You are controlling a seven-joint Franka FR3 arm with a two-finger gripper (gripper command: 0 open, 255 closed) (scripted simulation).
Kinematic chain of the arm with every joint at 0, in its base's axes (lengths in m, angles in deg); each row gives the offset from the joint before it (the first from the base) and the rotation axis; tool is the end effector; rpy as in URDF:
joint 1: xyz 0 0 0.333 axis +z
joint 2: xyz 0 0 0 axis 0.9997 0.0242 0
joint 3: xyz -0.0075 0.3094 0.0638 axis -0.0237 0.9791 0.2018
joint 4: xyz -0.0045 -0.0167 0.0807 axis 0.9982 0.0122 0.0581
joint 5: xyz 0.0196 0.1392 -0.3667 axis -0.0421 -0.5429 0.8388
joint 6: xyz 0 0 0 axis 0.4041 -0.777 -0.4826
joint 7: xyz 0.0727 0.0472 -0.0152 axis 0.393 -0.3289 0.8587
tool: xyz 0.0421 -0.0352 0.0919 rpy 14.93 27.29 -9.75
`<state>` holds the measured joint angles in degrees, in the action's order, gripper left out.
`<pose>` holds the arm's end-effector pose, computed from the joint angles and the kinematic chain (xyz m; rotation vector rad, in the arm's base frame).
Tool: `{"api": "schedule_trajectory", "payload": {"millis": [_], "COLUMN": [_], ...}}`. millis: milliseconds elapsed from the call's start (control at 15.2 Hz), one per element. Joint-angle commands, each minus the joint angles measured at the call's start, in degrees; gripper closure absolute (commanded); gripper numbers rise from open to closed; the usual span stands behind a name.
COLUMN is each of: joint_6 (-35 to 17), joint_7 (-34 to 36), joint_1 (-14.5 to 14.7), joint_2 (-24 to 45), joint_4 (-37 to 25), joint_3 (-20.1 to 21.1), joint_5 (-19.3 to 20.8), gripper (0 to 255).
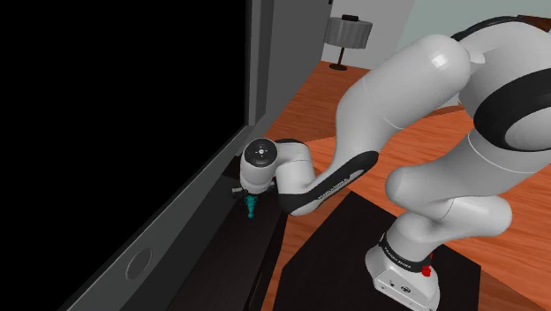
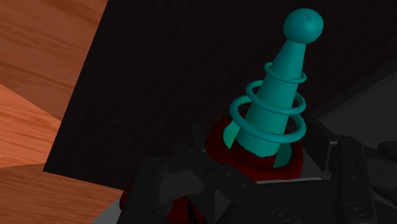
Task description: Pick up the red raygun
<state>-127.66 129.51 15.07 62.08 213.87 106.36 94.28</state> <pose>0.4095 0.2301 0.2583 2.7627 -0.7814 0.6422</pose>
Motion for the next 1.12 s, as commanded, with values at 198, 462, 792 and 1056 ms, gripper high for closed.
{"api": "schedule_trajectory", "payload": {"millis": [198,462,792,1056], "joint_6": [4.0,7.1,9.5,10.7], "joint_7": [1.1,-0.5,-6.9,-9.3], "joint_1": [9.7,23.1,33.8,36.9], "joint_2": [3.6,4.6,1.1,-0.3], "joint_4": [-0.5,-0.9,-1.2,-1.5], "joint_3": [-10.0,-23.3,-33.6,-36.6], "joint_5": [3.4,2.8,-4.2,-6.8], "gripper": [255,255,255,255]}}
